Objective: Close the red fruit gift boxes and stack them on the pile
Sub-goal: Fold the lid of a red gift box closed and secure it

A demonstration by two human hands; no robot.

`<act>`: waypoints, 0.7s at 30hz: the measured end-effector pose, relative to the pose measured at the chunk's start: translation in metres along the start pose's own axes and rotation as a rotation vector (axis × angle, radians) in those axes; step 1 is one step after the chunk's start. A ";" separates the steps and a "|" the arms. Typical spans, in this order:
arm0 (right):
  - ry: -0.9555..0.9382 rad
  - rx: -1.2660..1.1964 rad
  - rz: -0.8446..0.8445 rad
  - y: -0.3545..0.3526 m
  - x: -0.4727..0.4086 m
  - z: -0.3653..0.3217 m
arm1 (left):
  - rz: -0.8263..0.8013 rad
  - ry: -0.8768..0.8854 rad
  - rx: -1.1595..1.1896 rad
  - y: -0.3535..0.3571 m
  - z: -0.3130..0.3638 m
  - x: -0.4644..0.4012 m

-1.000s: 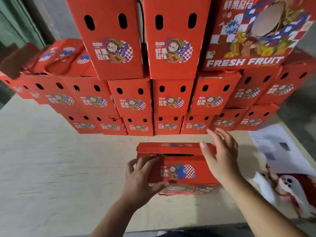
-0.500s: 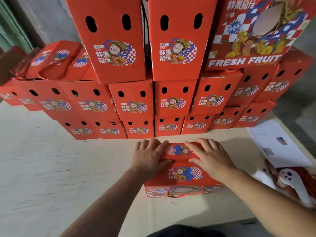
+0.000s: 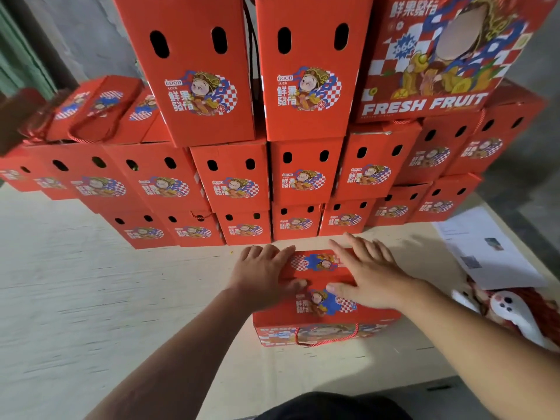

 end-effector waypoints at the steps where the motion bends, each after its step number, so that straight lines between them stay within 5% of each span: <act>1: -0.009 -0.028 0.093 -0.009 0.001 0.002 | 0.020 -0.003 0.037 -0.005 -0.002 -0.003; 3: 0.012 -0.056 0.299 -0.019 0.004 0.006 | 0.058 0.009 0.056 -0.010 -0.002 -0.005; 7: 0.132 -0.069 0.276 0.010 0.017 -0.010 | 0.099 0.002 -0.045 -0.006 0.004 0.001; 12: 0.113 -0.073 0.587 0.058 0.051 -0.058 | 0.135 -0.043 -0.076 -0.007 0.006 -0.003; 21: 0.110 -0.023 0.259 0.058 0.049 -0.065 | 0.043 -0.021 0.016 0.000 0.005 -0.006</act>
Point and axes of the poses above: each hand's wrist, its own x-axis away from the middle knuckle, its own y-axis out of the palm, z = x × y, the point moved 2 cm from there along -x, towards the middle knuckle, and after that the axes turned 9 degrees about -y, right-handed, at the moved point
